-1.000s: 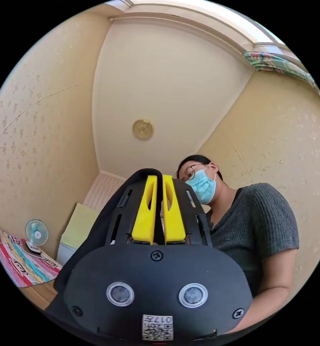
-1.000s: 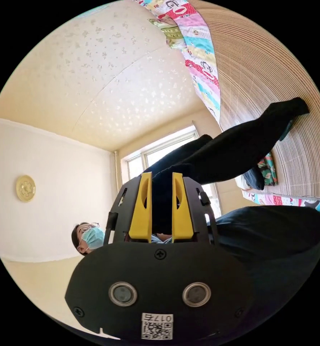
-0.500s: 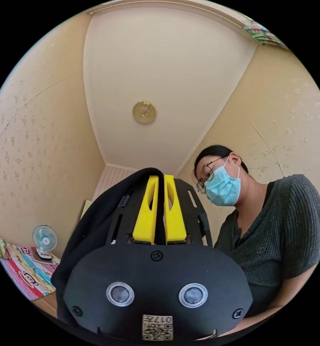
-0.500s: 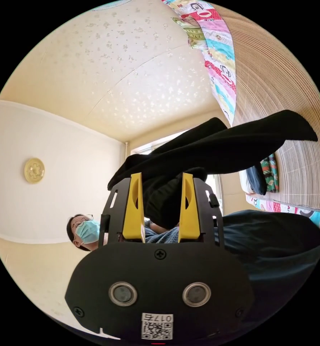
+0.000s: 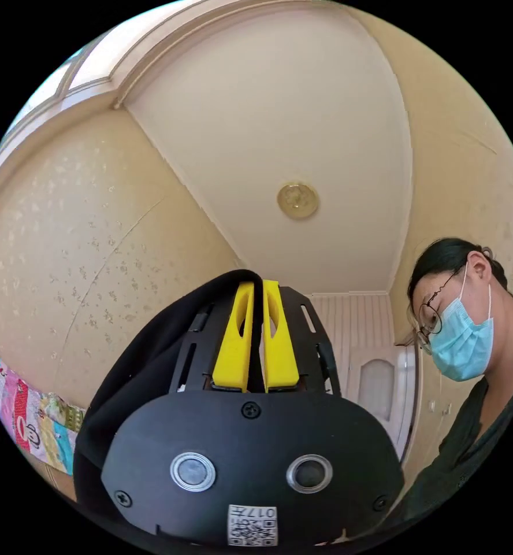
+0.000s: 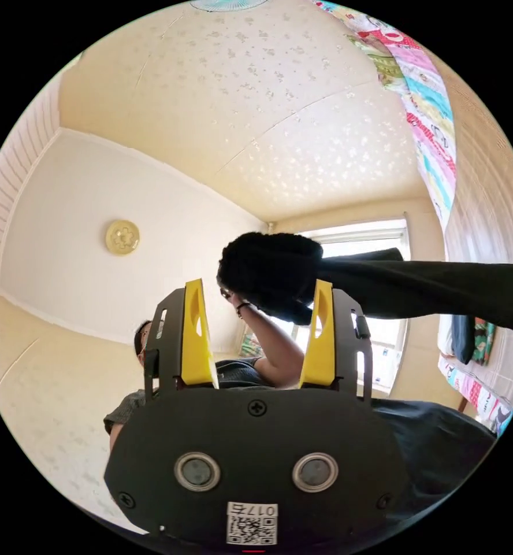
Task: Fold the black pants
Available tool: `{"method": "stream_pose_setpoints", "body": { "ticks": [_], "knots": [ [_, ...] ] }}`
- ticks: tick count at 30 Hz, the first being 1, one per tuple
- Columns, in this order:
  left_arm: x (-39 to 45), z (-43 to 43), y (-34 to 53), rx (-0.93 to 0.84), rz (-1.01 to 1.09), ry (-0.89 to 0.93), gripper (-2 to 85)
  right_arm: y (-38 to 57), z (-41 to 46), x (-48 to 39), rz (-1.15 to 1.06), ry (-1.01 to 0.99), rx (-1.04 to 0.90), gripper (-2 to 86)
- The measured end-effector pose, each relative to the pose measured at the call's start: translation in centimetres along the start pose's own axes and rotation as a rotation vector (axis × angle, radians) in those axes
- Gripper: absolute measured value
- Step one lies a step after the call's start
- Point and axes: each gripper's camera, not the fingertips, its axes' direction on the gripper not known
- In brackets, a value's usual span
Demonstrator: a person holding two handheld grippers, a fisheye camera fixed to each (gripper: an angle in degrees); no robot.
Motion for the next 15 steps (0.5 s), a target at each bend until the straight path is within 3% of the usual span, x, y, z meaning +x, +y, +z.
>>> {"method": "stream_pose_setpoints", "body": {
  "ticks": [3, 5, 8, 15],
  "knots": [
    [1.4, 1.5, 2.1, -0.024, -0.009, -0.045, 0.8, -0.7, 3.2, 1.7, -0.007, -0.019, -0.128, 23.1],
    [2.1, 2.4, 3.3, -0.055, -0.006, -0.077, 0.7, -1.1, 5.7, 2.4, -0.004, 0.122, -0.255, 22.4],
    [3.3, 4.1, 5.3, -0.100, 0.009, -0.139, 0.6, -1.1, 6.5, 3.5, 0.013, 0.310, -0.284, 21.8],
    [5.7, 7.3, 9.1, -0.099, 0.088, -0.275, 0.7, -0.6, 7.3, 9.7, 0.193, 0.373, -0.292, 20.4]
  ]
}}
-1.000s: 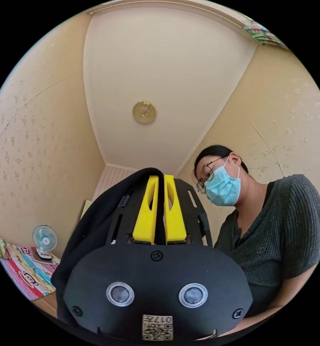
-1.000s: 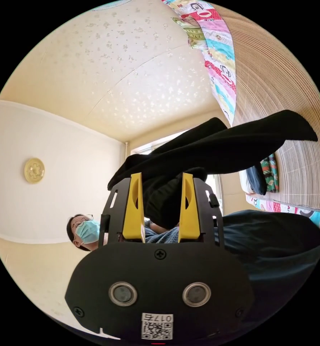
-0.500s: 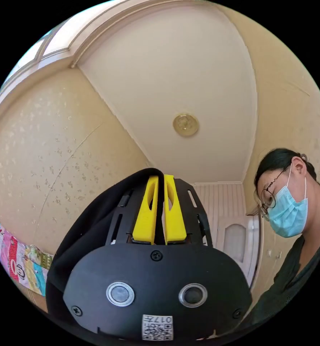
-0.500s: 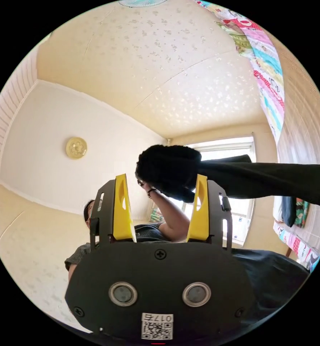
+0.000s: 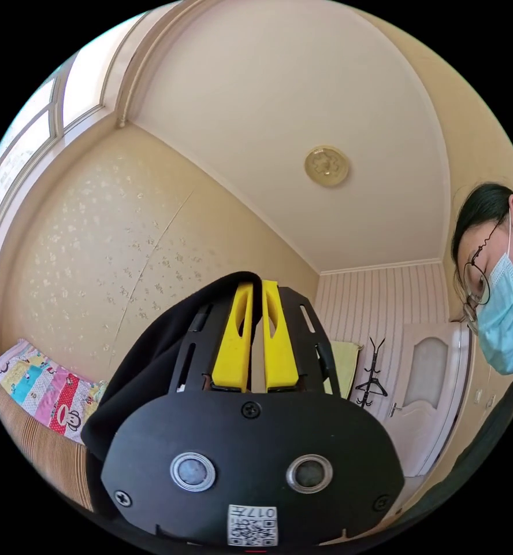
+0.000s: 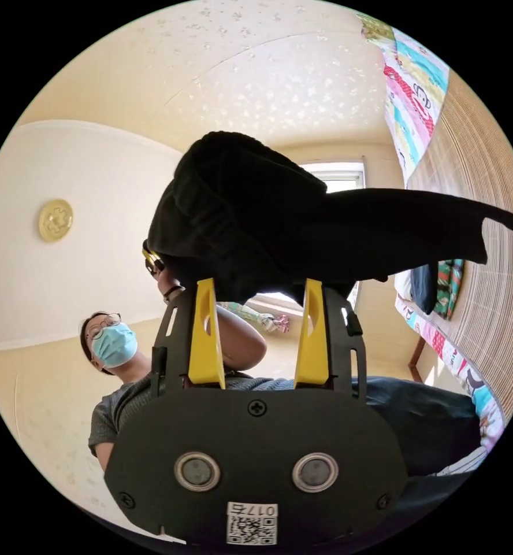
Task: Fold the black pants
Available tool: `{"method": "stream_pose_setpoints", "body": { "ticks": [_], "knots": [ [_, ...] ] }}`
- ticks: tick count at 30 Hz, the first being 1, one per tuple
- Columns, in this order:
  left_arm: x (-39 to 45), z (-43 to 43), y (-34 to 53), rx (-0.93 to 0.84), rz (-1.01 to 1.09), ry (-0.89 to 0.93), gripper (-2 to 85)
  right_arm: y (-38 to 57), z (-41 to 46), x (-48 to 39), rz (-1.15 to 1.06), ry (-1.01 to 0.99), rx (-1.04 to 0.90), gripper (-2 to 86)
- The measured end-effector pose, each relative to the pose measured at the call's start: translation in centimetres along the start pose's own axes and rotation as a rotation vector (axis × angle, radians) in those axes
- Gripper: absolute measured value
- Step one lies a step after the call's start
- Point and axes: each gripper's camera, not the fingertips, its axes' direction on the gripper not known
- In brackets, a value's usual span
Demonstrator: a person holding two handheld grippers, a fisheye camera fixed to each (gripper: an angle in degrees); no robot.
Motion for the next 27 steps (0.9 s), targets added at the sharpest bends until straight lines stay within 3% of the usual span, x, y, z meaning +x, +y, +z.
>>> {"method": "stream_pose_setpoints", "body": {
  "ticks": [6, 8, 11, 15, 19, 21, 27],
  "knots": [
    [-0.1, 2.0, 1.6, -0.012, 0.036, -0.146, 0.8, 0.8, 1.2, 0.8, -0.138, -0.157, 0.070, 13.1],
    [-1.5, 2.5, 2.0, -0.039, 0.000, -0.175, 0.9, 1.8, -0.6, -0.6, -0.305, -0.297, 0.146, 7.6],
    [-4.6, 4.1, 2.9, -0.175, -0.060, -0.254, 0.9, 2.5, -2.0, -3.4, -0.509, -0.378, 0.238, 5.5],
    [-10.4, 7.3, 6.3, -0.425, -0.222, -0.189, 0.9, 1.7, -0.6, -7.9, -0.698, -0.360, 0.211, 4.2],
    [-15.3, 9.3, 10.7, -0.591, -0.389, -0.163, 1.0, 0.7, 4.2, -13.9, -0.888, -0.206, 0.127, 3.9],
    [-17.9, 11.3, 14.1, -0.767, -0.445, -0.163, 1.7, 0.6, 6.7, -16.0, -0.951, -0.102, 0.120, 3.8],
    [-22.0, 15.8, 24.8, -1.180, -0.515, -0.045, 4.2, 0.6, 16.6, -19.3, -1.041, 0.380, 0.114, 1.5]
  ]
}}
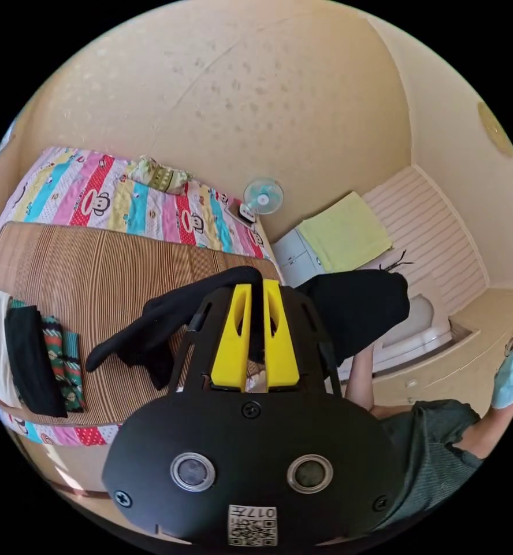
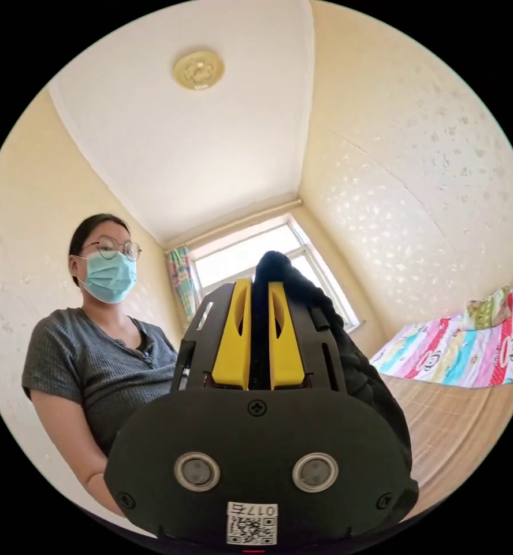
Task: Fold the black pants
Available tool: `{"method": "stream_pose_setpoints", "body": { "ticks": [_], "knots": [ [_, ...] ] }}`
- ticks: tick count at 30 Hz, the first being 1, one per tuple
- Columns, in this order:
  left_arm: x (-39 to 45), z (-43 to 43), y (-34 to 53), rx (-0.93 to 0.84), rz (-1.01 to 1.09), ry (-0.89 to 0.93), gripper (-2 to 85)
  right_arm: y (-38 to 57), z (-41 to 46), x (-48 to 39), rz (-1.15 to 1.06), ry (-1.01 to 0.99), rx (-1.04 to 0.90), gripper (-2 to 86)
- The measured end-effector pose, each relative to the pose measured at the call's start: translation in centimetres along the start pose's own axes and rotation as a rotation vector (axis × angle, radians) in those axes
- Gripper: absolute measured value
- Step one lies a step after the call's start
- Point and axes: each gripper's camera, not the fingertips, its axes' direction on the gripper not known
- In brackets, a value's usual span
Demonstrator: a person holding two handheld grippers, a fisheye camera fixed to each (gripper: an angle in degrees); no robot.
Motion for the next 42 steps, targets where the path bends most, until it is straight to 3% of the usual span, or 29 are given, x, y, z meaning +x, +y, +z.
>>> {"method": "stream_pose_setpoints", "body": {
  "ticks": [3, 8, 10, 14, 16, 20, 26, 30, 36, 39, 42],
  "knots": [
    [-3.1, 5.6, 0.2, -0.235, -0.035, 0.130, 6.5, 0.7, 3.8, -0.5, -0.010, 0.078, -0.026, 1.0],
    [-6.4, 8.5, 3.3, -0.210, -0.187, 0.343, 13.6, 3.9, 9.4, 0.9, 0.066, 0.124, -0.021, 0.6],
    [-5.4, 8.0, 4.1, -0.176, -0.178, 0.298, 13.9, 4.9, 12.2, 0.8, 0.084, 0.217, -0.076, 0.6],
    [1.3, 6.3, 4.2, -0.170, -0.007, 0.013, 16.1, 6.8, 19.9, 1.1, 0.114, 0.366, -0.221, 0.5],
    [5.1, 6.0, 4.0, -0.146, 0.116, 0.053, 17.6, 7.6, 23.4, 1.2, 0.124, 0.387, -0.276, 0.4],
    [14.3, 6.1, 4.8, -0.082, 0.410, 0.161, 18.3, 9.2, 31.9, 0.9, 0.120, 0.354, -0.389, 0.4],
    [21.9, 6.4, 8.2, 0.041, 0.545, -0.135, 15.2, 11.0, 40.6, -1.0, 0.103, 0.287, -0.438, 0.6],
    [24.4, 5.0, 11.7, 0.142, 0.641, -0.196, 6.5, 11.4, 42.4, -2.5, 0.077, 0.280, -0.453, 0.9],
    [25.5, 0.8, 13.8, 0.250, 0.625, -0.005, 5.2, 12.9, 39.7, -6.4, -0.028, 0.103, -0.308, 1.3],
    [26.6, -1.9, 14.8, 0.308, 0.656, 0.039, 5.2, 15.5, 36.5, -9.1, -0.094, 0.208, -0.250, 1.3],
    [27.4, -4.5, 15.8, 0.360, 0.664, 0.087, 5.1, 20.0, 34.9, -10.7, -0.077, 0.446, -0.305, 2.1]
  ]
}}
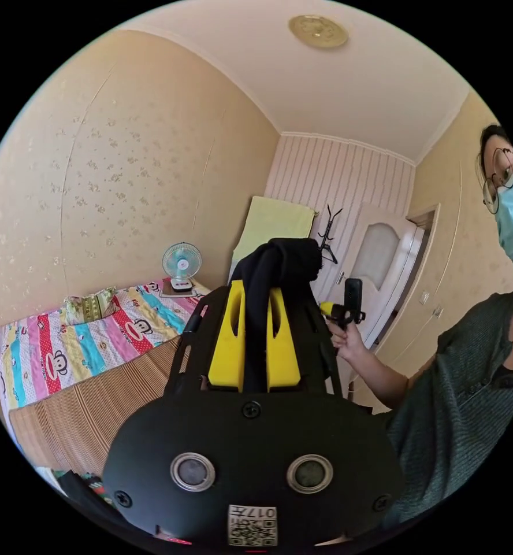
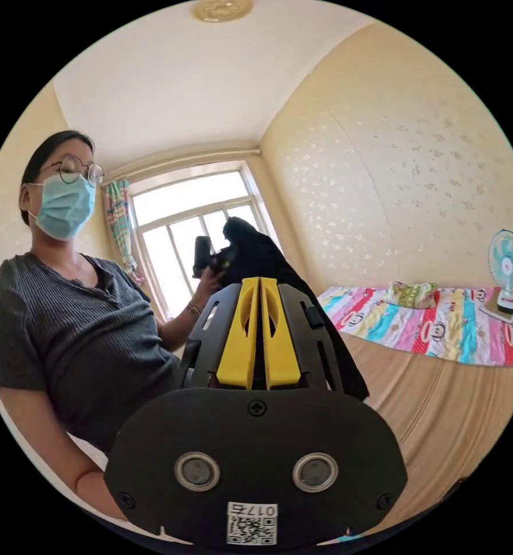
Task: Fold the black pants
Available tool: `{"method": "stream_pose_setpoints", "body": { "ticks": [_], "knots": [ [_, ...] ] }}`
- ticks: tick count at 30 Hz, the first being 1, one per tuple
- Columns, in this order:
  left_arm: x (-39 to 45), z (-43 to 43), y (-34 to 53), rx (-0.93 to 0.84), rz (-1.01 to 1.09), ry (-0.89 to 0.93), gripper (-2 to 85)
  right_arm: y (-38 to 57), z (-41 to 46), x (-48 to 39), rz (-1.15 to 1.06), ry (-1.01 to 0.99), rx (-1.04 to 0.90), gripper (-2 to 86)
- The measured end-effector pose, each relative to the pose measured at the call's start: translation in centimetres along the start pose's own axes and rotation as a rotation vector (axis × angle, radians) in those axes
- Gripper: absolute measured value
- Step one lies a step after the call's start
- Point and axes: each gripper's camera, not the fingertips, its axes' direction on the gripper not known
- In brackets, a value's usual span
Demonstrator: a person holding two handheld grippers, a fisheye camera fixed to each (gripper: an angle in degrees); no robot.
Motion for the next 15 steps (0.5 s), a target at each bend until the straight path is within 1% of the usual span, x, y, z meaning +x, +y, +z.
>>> {"method": "stream_pose_setpoints", "body": {
  "ticks": [2, 4, 5, 8, 12, 15],
  "knots": [
    [0.6, -1.4, -0.5, 0.024, -0.004, 0.015, 5.1, 4.2, 1.1, -1.2, 0.050, 0.180, -0.093, 4.6],
    [1.4, -2.7, -1.0, 0.042, 0.002, 0.016, 5.1, 7.0, 3.0, -2.2, 0.085, 0.266, -0.158, 9.8],
    [2.0, -3.5, -1.4, 0.053, 0.012, 0.009, 5.1, 8.2, 4.6, -3.0, 0.094, 0.282, -0.200, 14.4],
    [3.7, -5.3, -2.5, 0.072, 0.043, -0.013, 5.0, 9.3, 9.5, -5.3, 0.069, 0.282, -0.274, 20.7],
    [5.6, -8.0, -4.1, 0.088, 0.061, -0.027, 5.0, 7.1, 14.7, -8.5, -0.050, 0.270, -0.340, 22.7],
    [6.4, -10.6, -5.0, 0.108, 0.069, -0.012, 5.1, 3.9, 17.4, -11.7, -0.190, 0.330, -0.355, 21.8]
  ]
}}
